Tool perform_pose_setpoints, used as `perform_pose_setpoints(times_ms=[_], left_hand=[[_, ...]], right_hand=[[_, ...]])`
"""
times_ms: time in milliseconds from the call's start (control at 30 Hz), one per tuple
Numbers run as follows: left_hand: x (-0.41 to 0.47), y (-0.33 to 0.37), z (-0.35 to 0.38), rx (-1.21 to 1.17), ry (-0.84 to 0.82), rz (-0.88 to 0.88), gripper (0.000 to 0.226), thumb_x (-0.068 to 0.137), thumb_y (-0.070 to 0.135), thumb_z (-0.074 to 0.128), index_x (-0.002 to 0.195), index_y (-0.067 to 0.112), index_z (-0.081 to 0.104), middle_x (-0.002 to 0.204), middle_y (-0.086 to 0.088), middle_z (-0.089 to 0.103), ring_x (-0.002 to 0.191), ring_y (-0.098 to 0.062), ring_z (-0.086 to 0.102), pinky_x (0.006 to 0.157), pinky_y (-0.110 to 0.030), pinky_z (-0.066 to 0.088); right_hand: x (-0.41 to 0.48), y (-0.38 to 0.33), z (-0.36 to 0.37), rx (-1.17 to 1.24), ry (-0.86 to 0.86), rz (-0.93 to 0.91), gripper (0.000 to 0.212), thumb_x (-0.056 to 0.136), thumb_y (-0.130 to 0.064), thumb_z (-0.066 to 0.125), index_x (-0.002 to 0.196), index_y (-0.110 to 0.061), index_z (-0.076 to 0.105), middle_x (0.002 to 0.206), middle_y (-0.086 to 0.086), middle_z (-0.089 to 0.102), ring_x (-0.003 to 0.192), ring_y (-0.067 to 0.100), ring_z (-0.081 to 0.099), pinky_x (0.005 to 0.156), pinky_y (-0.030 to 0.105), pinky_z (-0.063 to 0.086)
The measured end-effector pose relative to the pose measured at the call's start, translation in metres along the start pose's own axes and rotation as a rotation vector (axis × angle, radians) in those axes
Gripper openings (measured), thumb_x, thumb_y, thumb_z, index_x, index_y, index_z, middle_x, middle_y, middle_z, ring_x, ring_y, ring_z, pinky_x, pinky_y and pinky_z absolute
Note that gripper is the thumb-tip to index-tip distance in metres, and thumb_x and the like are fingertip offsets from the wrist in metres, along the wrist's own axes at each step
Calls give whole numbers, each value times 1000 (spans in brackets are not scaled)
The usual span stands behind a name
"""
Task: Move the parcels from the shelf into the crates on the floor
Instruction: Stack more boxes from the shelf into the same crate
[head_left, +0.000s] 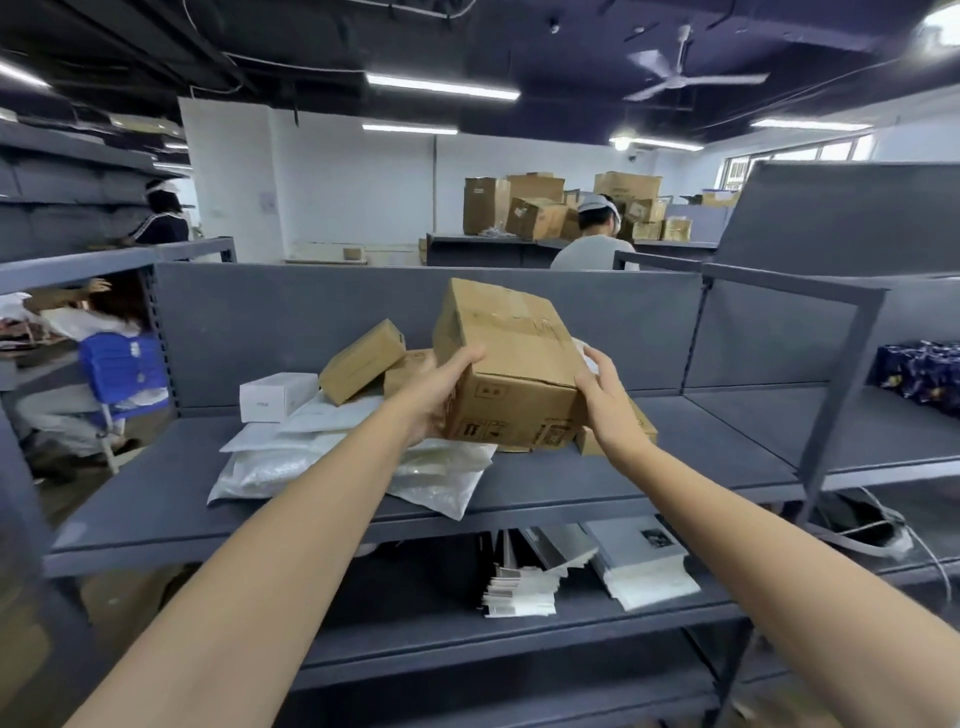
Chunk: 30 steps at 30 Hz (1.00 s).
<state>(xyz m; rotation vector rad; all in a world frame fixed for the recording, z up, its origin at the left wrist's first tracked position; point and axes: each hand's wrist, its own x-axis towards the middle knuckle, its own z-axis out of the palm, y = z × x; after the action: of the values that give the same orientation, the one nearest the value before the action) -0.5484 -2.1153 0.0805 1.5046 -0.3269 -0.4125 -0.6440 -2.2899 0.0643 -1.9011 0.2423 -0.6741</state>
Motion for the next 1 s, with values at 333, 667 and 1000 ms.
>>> perform_pose_setpoints(times_ms=[333,667,1000], left_hand=[[-78,-51,83,932,322,384,132,64,53,75,148,8,-17,154,-13,12,136,-34,26,104,-42,33],[-107,-65,93,1133,225,809,122,70,56,69,149,4,-8,155,-8,20,131,-27,30,105,-36,37],[-98,-73,58,664,193,525,74,93,38,53,151,17,12,151,-5,28,139,-22,26,112,-37,25]], right_hand=[[-52,-37,2,-323,-55,-47,90,89,-46,56,150,-26,-7,148,18,26,127,34,42,104,40,36],[-70,-34,-14,-77,214,269,127,63,-67,72,145,-34,-19,141,22,24,123,40,41,99,44,38],[-82,-7,-39,16,-8,196,89,83,-52,56,147,-40,-5,135,7,49,103,19,57,82,38,52]])
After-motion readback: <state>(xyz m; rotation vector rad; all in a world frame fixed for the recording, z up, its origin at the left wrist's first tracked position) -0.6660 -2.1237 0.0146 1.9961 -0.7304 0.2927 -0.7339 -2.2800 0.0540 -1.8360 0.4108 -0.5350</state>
